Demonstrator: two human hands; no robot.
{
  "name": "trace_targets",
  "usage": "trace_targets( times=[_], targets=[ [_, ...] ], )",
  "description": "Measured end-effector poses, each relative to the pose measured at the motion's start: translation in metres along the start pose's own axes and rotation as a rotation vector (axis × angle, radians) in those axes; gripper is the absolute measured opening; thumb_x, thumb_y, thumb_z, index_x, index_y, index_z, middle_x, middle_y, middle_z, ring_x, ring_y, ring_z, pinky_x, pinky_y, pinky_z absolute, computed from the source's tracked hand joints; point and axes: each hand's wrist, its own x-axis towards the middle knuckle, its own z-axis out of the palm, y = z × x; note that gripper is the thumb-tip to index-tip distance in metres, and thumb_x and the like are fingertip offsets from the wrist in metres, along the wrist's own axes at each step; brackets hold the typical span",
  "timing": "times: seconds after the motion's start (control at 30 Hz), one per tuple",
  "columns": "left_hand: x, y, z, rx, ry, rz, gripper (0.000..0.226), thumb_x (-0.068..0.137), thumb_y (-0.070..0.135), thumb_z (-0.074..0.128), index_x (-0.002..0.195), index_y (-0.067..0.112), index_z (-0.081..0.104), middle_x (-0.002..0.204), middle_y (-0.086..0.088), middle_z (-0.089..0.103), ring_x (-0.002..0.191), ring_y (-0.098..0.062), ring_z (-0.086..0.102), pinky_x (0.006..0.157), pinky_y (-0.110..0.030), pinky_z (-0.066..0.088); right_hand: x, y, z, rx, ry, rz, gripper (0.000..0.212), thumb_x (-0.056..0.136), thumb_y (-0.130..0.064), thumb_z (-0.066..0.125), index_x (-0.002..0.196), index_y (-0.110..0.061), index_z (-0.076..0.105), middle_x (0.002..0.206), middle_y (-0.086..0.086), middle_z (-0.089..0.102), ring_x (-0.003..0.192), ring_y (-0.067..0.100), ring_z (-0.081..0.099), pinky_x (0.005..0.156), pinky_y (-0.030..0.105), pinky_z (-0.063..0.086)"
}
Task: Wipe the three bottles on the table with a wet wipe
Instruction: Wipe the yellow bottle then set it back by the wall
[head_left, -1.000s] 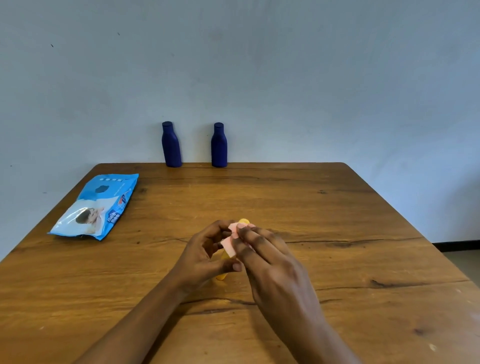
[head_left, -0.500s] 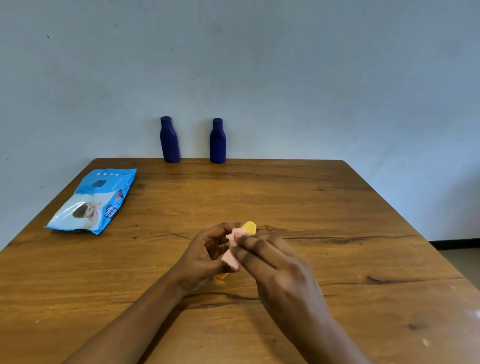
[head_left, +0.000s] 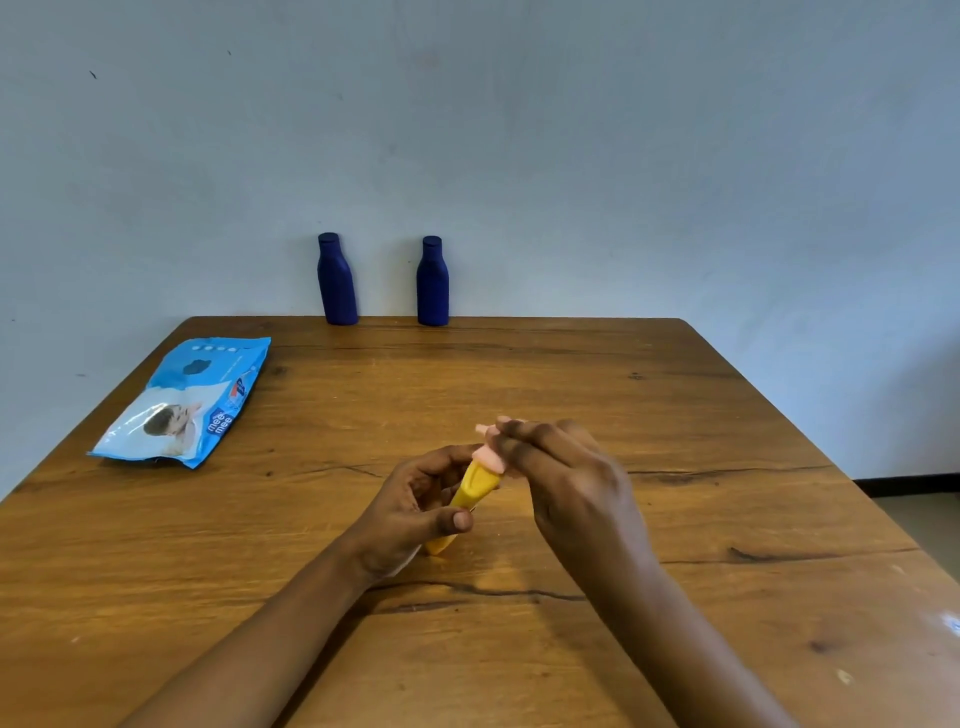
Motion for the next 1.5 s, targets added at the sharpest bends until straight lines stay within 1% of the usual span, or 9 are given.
trace_targets(
  times=[0.2,0.37,0.57,0.83,1.0,1.13,1.27,1.4,1.5],
  targets=[
    [-0.002,-0.001,-0.001,-0.072,-0.008,0.011,0.053,0.067,0.033,0.083,0.114,0.016,0.067,0.107,-0.003,0.066,0.103,-0.018,0.058,0.089,-0.03,0.046,-0.018,-0.021,0.002,0.009,-0.058,-0.116,0.03,0.09,-0.011,0.05,0.114,-0.001,0.065,0.115,0.013,0.064,0.104,0.022,0.059,0.077,0.029,0.055],
    [0.0,-0.003,-0.003,-0.048,0.027,-0.005,0.061,0.061,0.04,0.085,0.116,0.02,0.066,0.107,-0.006,0.066,0.106,-0.032,0.05,0.092,-0.043,0.038,0.003,-0.004,0.008,0.018,0.036,0.022,0.032,0.089,-0.01,0.044,0.11,-0.002,0.068,0.112,0.013,0.065,0.097,0.02,0.061,0.072,0.03,0.056],
    [-0.001,0.0,-0.001,-0.121,0.014,-0.012,0.054,0.063,0.035,0.085,0.112,0.018,0.069,0.103,0.0,0.068,0.101,-0.015,0.061,0.084,-0.025,0.049,-0.01,-0.018,0.012,0.051,0.006,-0.122,0.03,0.091,-0.01,0.047,0.113,-0.001,0.066,0.113,0.013,0.064,0.103,0.022,0.058,0.081,0.027,0.053],
    [0.001,-0.004,-0.007,-0.096,0.045,-0.05,0.065,0.056,0.046,0.087,0.113,0.021,0.068,0.111,-0.006,0.067,0.104,-0.02,0.06,0.096,-0.032,0.045,0.014,0.021,0.01,0.099,0.223,0.161,0.025,0.084,0.0,0.055,0.105,-0.002,0.069,0.101,0.011,0.068,0.09,0.02,0.064,0.074,0.027,0.055],
    [0.0,-0.001,-0.004,-0.182,0.006,-0.06,0.056,0.059,0.037,0.087,0.111,0.023,0.07,0.101,0.003,0.071,0.1,-0.01,0.064,0.087,-0.024,0.05,0.0,-0.009,0.023,0.061,0.085,-0.131,0.024,0.092,-0.007,0.053,0.109,0.001,0.067,0.112,0.015,0.065,0.104,0.023,0.059,0.083,0.03,0.052],
    [0.002,-0.002,-0.005,-0.122,0.036,-0.058,0.058,0.055,0.043,0.088,0.107,0.022,0.071,0.098,-0.002,0.071,0.099,-0.016,0.063,0.09,-0.028,0.048,0.012,0.004,0.015,0.016,0.076,-0.053,0.029,0.09,-0.009,0.047,0.109,-0.002,0.068,0.111,0.012,0.065,0.1,0.019,0.059,0.075,0.029,0.055],
    [-0.002,-0.001,-0.006,-0.171,0.004,-0.072,0.048,0.057,0.035,0.088,0.102,0.024,0.073,0.093,0.005,0.071,0.092,-0.008,0.065,0.077,-0.021,0.052,0.002,-0.018,0.013,0.04,-0.036,-0.195,0.028,0.091,-0.011,0.047,0.109,-0.002,0.067,0.112,0.013,0.065,0.1,0.022,0.059,0.076,0.028,0.054],
    [0.002,-0.002,-0.004,-0.086,0.022,-0.056,0.056,0.054,0.044,0.088,0.104,0.025,0.072,0.097,0.001,0.071,0.099,-0.014,0.064,0.09,-0.027,0.049,0.013,0.002,0.01,0.037,0.04,-0.055,0.027,0.086,-0.005,0.053,0.108,-0.002,0.068,0.111,0.013,0.066,0.098,0.021,0.061,0.072,0.033,0.056],
    [0.0,-0.004,-0.006,-0.152,0.022,-0.053,0.055,0.051,0.038,0.091,0.102,0.025,0.073,0.093,0.003,0.071,0.094,-0.011,0.065,0.08,-0.024,0.052,0.006,-0.018,0.017,0.039,0.017,-0.083,0.028,0.089,-0.009,0.051,0.111,0.0,0.065,0.113,0.015,0.064,0.102,0.023,0.059,0.077,0.031,0.056]
  ],
)
